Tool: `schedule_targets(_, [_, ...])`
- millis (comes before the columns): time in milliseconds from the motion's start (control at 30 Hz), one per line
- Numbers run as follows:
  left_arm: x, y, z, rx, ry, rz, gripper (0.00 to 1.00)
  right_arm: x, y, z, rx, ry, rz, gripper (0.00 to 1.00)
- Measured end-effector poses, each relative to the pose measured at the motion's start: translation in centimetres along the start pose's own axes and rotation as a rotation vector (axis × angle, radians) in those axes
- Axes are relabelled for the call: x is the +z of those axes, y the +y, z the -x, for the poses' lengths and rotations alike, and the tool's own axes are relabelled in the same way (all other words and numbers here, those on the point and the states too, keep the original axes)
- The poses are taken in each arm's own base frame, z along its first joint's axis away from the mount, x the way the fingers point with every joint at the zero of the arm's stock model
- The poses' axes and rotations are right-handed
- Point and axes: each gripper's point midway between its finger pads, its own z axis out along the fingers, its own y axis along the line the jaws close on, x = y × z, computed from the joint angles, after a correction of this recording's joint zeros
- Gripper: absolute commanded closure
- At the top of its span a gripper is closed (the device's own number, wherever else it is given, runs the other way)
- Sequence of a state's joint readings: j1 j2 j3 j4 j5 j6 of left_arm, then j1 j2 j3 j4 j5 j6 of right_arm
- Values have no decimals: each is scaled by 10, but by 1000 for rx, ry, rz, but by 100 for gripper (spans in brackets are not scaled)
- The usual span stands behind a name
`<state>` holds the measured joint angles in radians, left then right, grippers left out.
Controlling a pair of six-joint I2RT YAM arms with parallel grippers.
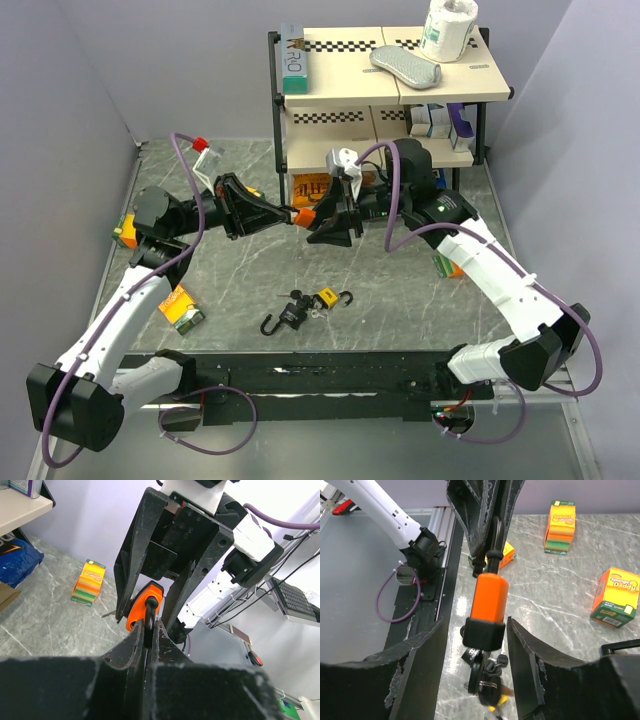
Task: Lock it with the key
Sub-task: Lock the lock.
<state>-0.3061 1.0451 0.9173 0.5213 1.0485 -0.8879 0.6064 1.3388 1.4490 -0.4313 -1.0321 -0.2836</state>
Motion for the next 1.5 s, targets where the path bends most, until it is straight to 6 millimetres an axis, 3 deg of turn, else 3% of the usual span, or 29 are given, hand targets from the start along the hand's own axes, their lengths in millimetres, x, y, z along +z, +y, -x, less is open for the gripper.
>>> schedule_targets(100, [0, 1, 0, -2, -2, -1, 99, 2, -2, 4, -4, -4, 2, 49])
schedule_targets(200, [1, 2, 0, -5, -2, -1, 99, 3, -4, 9, -11, -11, 0, 72])
schedule_targets(233, [1, 2, 1, -6, -2, -1, 99, 3, -5, 10, -12, -12, -1, 89])
schedule_targets(267, [1, 2, 1, -7, -1, -2, 99, 2, -5, 10, -9, -12, -4, 98])
schedule_targets(367, [1, 2, 1, -5, 0, -1, 72, 2, -5, 10, -1, -9, -3, 100])
schedule_targets(400, [1, 2, 1, -8, 2, 3, 54, 2, -5, 10, -1, -9, -3, 100])
schedule_targets(433, [1, 3, 2, 2, 3, 7, 47, 2, -4, 9, 7, -4, 0, 100])
schedule_targets(500, [1, 3, 6, 19, 6, 20, 38, 3, -3, 6, 26, 6, 7, 100])
schedule_targets(633, [-6, 7, 18, 127, 58, 74, 31, 3, -2, 0, 68, 34, 17, 100])
schedule_targets(800, [-13, 3, 17, 293, 173, 84, 35, 1, 6, -7, 100, 57, 42, 100])
schedule_targets(900, [-20, 5, 2, 345, 239, 63, 40, 0, 11, -10, 111, 64, 64, 100])
schedule_targets(1200, [-19, 6, -37, 312, 314, -2, 58, 0, 17, -10, 113, 62, 94, 100])
schedule_targets(1500, [-11, -5, -44, 328, 322, -56, 79, 1, 21, -13, 103, 73, 107, 100])
